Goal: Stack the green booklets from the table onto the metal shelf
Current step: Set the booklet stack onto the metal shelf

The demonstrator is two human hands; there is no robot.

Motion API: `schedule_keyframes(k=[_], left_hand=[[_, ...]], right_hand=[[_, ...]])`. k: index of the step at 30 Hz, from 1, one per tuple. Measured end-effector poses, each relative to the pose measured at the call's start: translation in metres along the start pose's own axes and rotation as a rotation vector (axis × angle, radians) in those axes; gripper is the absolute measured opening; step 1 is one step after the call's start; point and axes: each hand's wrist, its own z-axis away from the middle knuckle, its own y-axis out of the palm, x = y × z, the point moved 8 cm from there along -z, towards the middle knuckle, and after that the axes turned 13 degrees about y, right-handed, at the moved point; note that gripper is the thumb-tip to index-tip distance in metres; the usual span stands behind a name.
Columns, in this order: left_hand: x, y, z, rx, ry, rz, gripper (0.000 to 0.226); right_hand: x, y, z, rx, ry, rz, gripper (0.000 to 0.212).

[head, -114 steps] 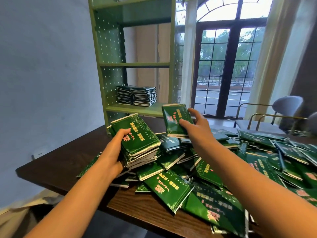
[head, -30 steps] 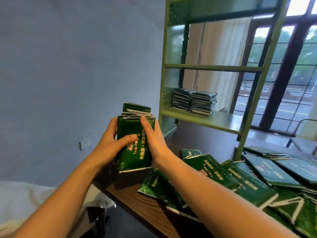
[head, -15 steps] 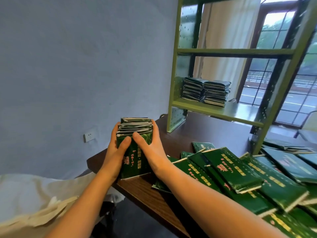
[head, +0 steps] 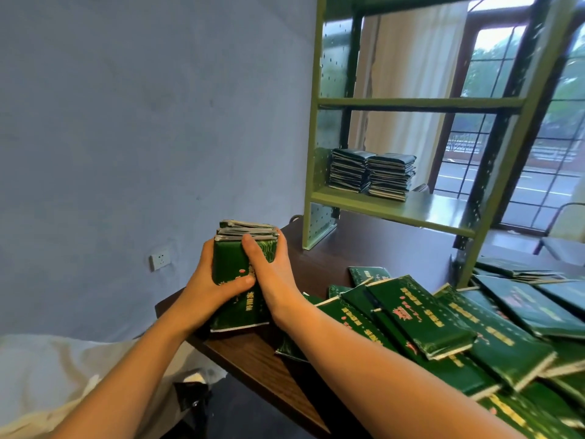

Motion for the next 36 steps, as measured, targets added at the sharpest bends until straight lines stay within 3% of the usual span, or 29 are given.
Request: schedule_keyframes(k=[2, 4, 8, 13, 16, 19, 20, 23, 25, 29, 32, 36], left_hand=[[-0.013, -0.001, -0.009, 0.003, 0.024, -0.022, 0.080], [-0.030, 0.004, -0.021, 0.025, 0.044, -0.017, 0.078], [-0.060, 0.033, -0.053, 0.086, 0.083, -0.022, 0.078], [-0.082, 0.080, -0.087, 0.134, 0.077, -0.018, 0.053], [-0.097, 0.110, -0.102, 0.178, 0.052, -0.028, 0.056], [-0.102, 0.142, -0.117, 0.228, -0.005, 0.019, 0.078], [-0.101, 0.152, -0.121, 0.230, -0.029, 0.069, 0.073], [-0.095, 0.181, -0.130, 0.211, -0.131, 0.262, 0.028], [-0.089, 0.203, -0.134, 0.220, -0.231, 0.340, 0.030], [-0.083, 0.247, -0.141, 0.322, -0.376, 0.439, 0.019], [-0.081, 0.273, -0.144, 0.361, -0.425, 0.451, 0.020], [-0.077, 0.287, -0.156, 0.393, -0.442, 0.409, 0.027]], right_hand=[[0.012, -0.001, 0.003, 0.042, -0.002, -0.057, 0.067], [0.028, -0.007, 0.003, 0.041, -0.008, -0.098, 0.059], [0.064, -0.030, 0.001, -0.038, -0.003, -0.150, 0.072], [0.113, -0.072, 0.009, -0.130, -0.047, -0.145, 0.080], [0.138, -0.099, 0.018, -0.193, -0.057, -0.136, 0.090], [0.157, -0.131, 0.027, -0.262, -0.049, -0.084, 0.079], [0.164, -0.140, 0.031, -0.278, -0.047, -0.043, 0.072], [0.185, -0.163, 0.048, -0.383, -0.064, 0.212, 0.073], [0.206, -0.179, 0.065, -0.545, -0.185, 0.569, 0.079], [0.235, -0.172, 0.098, -0.780, -0.497, 1.445, 0.064], [0.229, -0.173, 0.100, -0.742, -0.411, 1.796, 0.056], [0.219, -0.184, 0.093, -0.671, -0.260, 1.978, 0.058]])
